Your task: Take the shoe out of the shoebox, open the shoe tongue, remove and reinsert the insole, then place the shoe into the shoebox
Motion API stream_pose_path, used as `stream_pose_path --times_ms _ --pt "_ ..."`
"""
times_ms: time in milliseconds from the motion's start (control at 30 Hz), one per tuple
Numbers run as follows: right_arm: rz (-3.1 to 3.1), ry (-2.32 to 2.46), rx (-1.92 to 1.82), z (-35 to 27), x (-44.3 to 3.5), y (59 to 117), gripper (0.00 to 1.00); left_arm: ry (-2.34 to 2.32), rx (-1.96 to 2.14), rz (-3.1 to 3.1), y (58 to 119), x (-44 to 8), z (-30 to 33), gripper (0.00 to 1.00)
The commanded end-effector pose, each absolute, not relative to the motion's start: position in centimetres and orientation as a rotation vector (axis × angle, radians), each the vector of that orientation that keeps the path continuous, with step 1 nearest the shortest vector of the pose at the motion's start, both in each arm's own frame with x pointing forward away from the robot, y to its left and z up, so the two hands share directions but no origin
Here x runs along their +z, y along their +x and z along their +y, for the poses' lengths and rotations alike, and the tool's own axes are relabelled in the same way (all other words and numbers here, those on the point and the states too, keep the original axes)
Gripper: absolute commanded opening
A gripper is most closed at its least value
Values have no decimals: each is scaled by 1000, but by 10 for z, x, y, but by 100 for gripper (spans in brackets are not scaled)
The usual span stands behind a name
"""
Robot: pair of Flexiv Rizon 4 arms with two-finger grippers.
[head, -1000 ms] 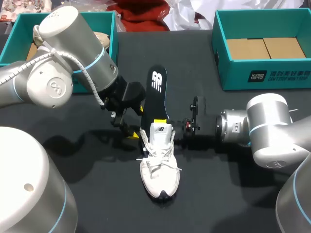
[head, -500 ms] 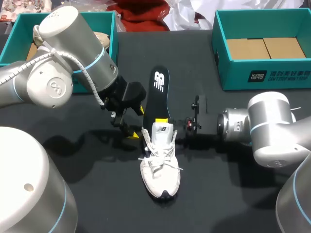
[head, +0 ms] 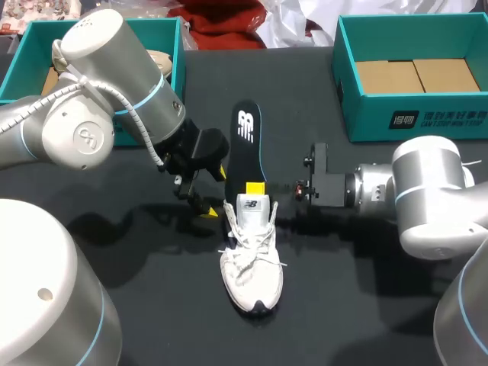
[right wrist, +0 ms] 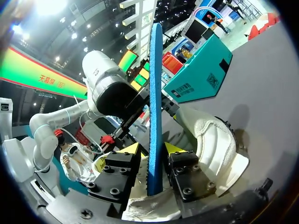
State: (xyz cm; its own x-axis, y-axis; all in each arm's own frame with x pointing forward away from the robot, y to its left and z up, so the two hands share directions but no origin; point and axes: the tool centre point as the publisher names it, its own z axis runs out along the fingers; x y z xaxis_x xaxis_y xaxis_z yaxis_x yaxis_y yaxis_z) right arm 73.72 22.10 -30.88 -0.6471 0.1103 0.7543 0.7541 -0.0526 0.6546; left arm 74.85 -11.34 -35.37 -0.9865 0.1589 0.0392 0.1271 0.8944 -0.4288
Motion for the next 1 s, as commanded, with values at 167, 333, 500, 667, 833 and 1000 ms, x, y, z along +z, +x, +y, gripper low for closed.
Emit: stream_pose_path --times_ms 167,333,500,667,833,1000 --pt "-1748 -948 -1725 217 -309 744 30 -227 670 -2987 748 -355 -113 100" --pt "-1752 -960 -1719 216 -309 746 30 -227 670 -2987 748 -355 -113 100" --pt "-1762 -956 -1706 216 -307 750 29 -227 670 -2987 748 -355 -113 100" --pt "-1768 -945 -1687 219 -307 755 30 -227 670 -2987 748 -355 -113 100" --pt "-1778 -939 -1668 221 -306 761 30 -227 670 -2987 748 -355 -113 100" --pt "-1787 -928 -1653 224 -305 766 29 -227 670 -2987 748 -355 -113 100"
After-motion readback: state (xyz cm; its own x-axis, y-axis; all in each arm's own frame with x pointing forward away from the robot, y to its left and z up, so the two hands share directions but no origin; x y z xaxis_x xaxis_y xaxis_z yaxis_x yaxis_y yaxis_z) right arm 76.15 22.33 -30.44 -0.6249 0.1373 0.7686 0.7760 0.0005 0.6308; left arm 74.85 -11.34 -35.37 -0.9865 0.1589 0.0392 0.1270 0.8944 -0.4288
